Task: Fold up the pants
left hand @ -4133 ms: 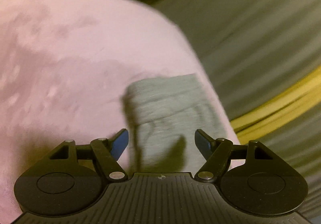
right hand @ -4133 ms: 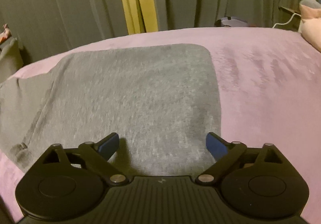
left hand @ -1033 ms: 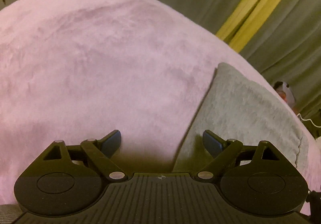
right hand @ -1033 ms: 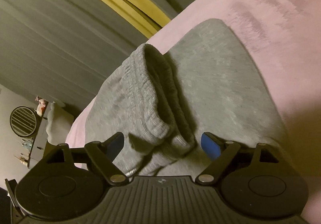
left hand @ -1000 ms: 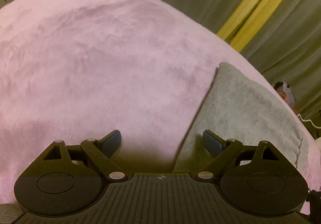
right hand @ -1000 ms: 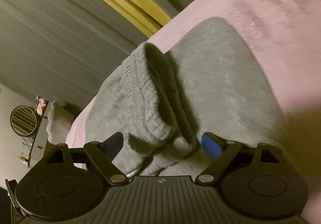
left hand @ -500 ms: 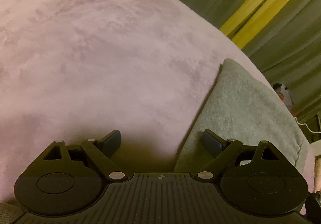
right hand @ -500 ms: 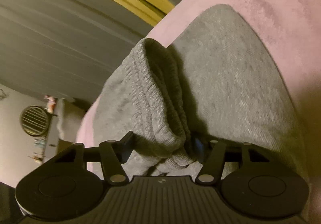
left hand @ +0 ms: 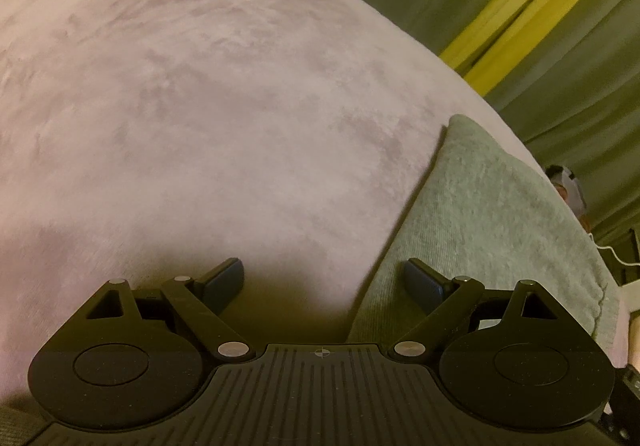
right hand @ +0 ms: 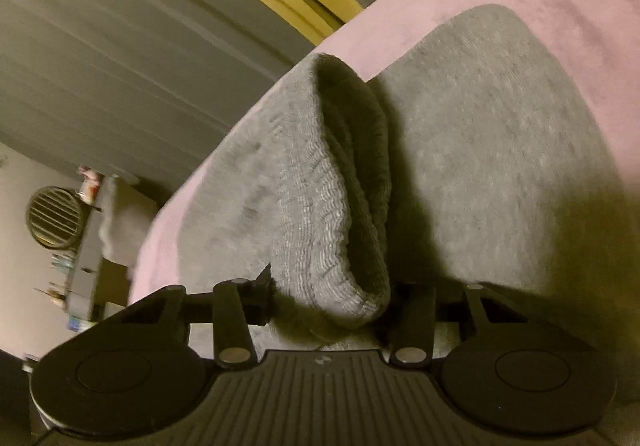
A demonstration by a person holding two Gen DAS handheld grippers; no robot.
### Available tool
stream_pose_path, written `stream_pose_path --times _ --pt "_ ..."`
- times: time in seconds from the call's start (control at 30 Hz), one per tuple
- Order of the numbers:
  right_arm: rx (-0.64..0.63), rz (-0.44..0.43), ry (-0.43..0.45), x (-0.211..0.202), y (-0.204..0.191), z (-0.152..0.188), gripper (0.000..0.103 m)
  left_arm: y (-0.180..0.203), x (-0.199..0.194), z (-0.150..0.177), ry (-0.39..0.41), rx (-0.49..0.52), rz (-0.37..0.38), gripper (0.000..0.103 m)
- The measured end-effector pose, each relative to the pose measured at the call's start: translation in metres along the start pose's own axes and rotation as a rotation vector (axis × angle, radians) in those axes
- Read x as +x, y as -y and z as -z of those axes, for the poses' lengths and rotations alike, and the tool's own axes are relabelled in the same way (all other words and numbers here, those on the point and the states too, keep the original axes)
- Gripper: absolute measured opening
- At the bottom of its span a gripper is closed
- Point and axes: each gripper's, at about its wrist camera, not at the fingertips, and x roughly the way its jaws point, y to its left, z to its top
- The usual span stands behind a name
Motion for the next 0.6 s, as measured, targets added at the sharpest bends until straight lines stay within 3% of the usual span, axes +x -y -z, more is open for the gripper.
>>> stream_pose_path --times 0.27,0.6 --pt "0.047 -0.033 0.062 -0.005 -0.014 0.004 0.043 -0.001 0.0 0.001 0.002 -0.007 0.0 0.093" --pt "-0.032 -0.2 0.226 -0.062 -0.079 -0.007 0.039 -0.002 -0.002 0.001 0.009 -0.004 0.013 0.093"
